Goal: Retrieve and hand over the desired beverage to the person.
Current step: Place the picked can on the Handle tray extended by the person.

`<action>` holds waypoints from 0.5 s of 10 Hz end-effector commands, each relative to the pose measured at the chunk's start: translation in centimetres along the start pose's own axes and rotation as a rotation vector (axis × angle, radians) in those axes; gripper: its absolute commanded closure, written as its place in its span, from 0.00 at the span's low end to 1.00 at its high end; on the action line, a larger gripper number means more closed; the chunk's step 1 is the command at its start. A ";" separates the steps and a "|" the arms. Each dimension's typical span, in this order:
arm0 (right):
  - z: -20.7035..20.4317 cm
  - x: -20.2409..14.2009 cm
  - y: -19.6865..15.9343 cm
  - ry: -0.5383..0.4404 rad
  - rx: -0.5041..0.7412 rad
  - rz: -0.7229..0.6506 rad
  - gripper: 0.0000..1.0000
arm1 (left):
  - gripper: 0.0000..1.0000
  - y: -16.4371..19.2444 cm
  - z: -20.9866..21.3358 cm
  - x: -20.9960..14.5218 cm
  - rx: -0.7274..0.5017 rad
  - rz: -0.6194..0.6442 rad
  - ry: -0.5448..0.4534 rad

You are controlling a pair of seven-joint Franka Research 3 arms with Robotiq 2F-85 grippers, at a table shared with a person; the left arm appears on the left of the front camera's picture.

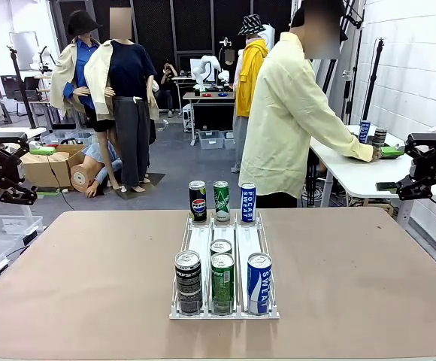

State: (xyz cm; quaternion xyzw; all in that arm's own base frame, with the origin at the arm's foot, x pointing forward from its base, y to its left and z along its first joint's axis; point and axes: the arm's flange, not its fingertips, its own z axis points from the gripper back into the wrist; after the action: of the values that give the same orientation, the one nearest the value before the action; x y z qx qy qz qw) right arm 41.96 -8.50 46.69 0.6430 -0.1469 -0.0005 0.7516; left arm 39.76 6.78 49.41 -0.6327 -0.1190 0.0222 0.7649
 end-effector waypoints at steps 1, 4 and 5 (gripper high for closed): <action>-0.1 0.0 0.1 -0.001 0.015 0.000 0.00 | 0.00 -0.2 0.1 -0.1 -0.010 -0.003 -0.006; -0.1 0.0 0.1 -0.001 0.015 0.000 0.00 | 0.00 -0.2 0.1 -0.1 -0.010 -0.003 -0.006; -0.1 0.0 0.1 -0.001 0.015 0.000 0.00 | 0.00 -0.2 0.1 -0.1 -0.010 -0.003 -0.006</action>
State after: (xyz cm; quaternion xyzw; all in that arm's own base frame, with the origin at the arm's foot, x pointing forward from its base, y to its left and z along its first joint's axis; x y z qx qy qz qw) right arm 41.96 -8.50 46.69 0.6430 -0.1469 -0.0005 0.7516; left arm 39.76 6.78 49.41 -0.6327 -0.1190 0.0222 0.7649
